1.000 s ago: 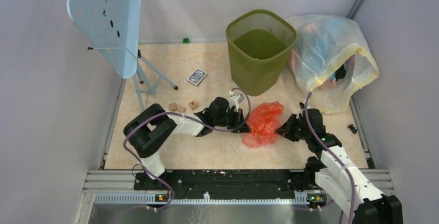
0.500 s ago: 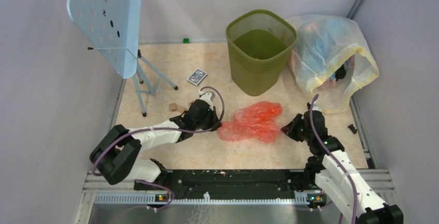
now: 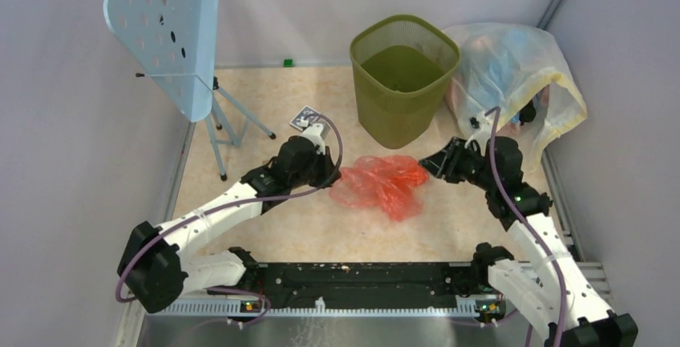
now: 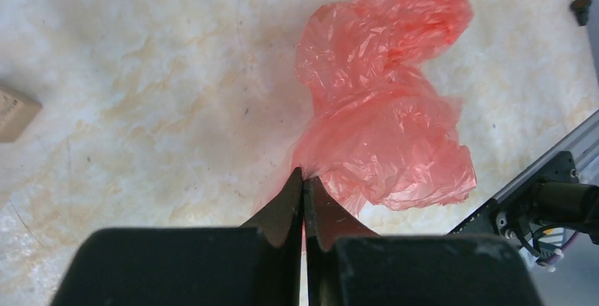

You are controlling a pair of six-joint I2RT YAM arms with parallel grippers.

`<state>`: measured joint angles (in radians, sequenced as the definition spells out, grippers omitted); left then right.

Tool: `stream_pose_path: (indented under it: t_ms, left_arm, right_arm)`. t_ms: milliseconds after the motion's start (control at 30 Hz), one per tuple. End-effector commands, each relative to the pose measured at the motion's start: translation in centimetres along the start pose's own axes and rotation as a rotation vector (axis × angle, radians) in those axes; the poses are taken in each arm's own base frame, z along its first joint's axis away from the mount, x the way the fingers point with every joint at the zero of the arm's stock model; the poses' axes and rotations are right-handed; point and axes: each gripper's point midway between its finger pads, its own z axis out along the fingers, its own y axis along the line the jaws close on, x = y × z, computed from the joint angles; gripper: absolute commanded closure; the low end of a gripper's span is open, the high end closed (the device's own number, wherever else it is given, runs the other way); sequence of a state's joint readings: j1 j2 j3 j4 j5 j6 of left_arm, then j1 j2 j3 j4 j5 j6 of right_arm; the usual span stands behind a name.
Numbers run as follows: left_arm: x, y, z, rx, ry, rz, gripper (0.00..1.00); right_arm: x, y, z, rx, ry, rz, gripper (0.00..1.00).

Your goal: Put the trash bags into the trash bin

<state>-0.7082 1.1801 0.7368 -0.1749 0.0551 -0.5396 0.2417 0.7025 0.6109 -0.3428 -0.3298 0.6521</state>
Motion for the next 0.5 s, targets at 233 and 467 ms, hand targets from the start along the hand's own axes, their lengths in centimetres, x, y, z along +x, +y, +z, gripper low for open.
stream_pose_path:
  t_ms: [233, 467]
  left_arm:
    - [-2.1, 0.0, -2.0, -0.028, -0.052, 0.074, 0.97]
    - [-3.2, 1.2, -1.9, -0.092, -0.082, 0.107, 0.98]
  right_arm:
    - [3.5, 7.6, -0.2, -0.448, 0.15, -0.432, 0.2]
    - [6.7, 8.2, 3.0, -0.487, 0.144, -0.545, 0.24]
